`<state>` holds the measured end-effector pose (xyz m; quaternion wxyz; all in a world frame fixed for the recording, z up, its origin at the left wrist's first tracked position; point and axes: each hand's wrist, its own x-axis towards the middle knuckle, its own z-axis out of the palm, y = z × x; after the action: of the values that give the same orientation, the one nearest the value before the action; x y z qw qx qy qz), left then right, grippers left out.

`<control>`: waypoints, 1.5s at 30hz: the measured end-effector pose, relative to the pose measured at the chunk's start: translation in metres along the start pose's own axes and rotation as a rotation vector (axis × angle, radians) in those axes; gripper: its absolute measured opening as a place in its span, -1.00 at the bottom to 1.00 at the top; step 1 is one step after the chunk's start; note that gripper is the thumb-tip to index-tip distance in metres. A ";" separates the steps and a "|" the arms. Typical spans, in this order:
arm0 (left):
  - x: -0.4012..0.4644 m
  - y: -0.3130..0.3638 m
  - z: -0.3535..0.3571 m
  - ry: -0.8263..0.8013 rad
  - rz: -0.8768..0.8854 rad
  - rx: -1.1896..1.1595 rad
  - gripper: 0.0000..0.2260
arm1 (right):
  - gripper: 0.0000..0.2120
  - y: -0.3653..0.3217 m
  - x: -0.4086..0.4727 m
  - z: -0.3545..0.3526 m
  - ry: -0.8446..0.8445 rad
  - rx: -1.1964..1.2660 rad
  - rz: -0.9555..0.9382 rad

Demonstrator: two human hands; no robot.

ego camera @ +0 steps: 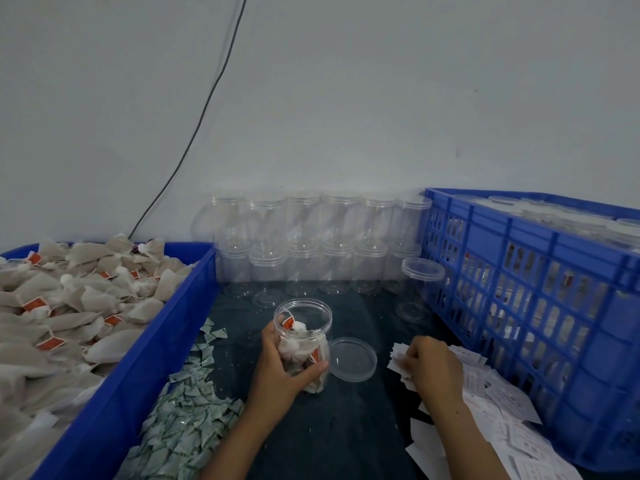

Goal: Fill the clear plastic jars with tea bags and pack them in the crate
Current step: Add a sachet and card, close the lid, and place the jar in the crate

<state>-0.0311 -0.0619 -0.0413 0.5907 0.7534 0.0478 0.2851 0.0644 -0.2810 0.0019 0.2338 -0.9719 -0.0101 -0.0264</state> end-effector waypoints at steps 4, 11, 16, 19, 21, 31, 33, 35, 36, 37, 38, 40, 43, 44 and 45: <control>-0.001 0.000 0.000 -0.004 0.003 0.005 -0.18 | -0.78 0.001 -0.005 0.000 0.048 0.005 -0.062; -0.001 0.002 0.001 -0.004 0.001 0.000 -0.18 | -0.85 0.009 0.002 0.002 0.086 0.100 -0.050; -0.003 0.005 0.000 -0.019 0.000 -0.013 -0.16 | -0.80 0.004 0.003 0.000 0.230 0.017 -0.114; -0.005 0.008 0.000 -0.010 0.028 0.007 -0.19 | -0.86 0.001 -0.004 0.002 0.503 0.316 -0.204; -0.006 0.010 0.001 -0.009 0.056 0.028 -0.20 | -0.90 -0.007 -0.010 -0.001 0.628 0.476 -0.281; -0.010 0.021 0.003 0.008 0.145 0.143 -0.14 | -0.99 -0.071 -0.058 -0.013 0.627 0.666 -0.999; -0.010 0.022 0.003 0.015 0.148 0.141 -0.16 | -0.94 -0.078 -0.059 -0.013 0.662 0.457 -1.053; -0.010 0.023 0.004 0.018 0.161 0.150 -0.18 | -0.87 -0.083 -0.057 -0.013 0.621 0.302 -1.052; -0.010 0.023 0.004 0.017 0.165 0.155 -0.19 | -0.84 -0.085 -0.055 -0.014 0.586 0.257 -1.050; -0.010 0.023 0.004 0.016 0.168 0.157 -0.19 | -0.84 -0.087 -0.054 -0.015 0.546 0.233 -1.049; -0.010 0.023 0.004 0.015 0.172 0.157 -0.20 | -0.85 -0.088 -0.052 -0.016 0.488 0.229 -1.040; -0.010 0.022 0.004 0.015 0.182 0.156 -0.21 | -0.91 -0.091 -0.049 -0.019 0.311 0.237 -0.967; -0.011 0.022 0.003 0.009 0.199 0.160 -0.22 | -0.93 -0.091 -0.043 -0.021 0.076 0.236 -0.886; -0.011 0.022 0.003 0.003 0.198 0.161 -0.21 | -0.89 -0.090 -0.042 -0.022 0.022 0.228 -0.875; -0.010 0.022 0.003 -0.005 0.196 0.166 -0.19 | -0.82 -0.089 -0.042 -0.022 -0.020 0.202 -0.866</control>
<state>-0.0441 -0.0749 -0.0257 0.4959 0.8014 -0.0041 0.3343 0.0182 -0.2117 0.0598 0.2950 -0.8505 -0.4210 -0.1111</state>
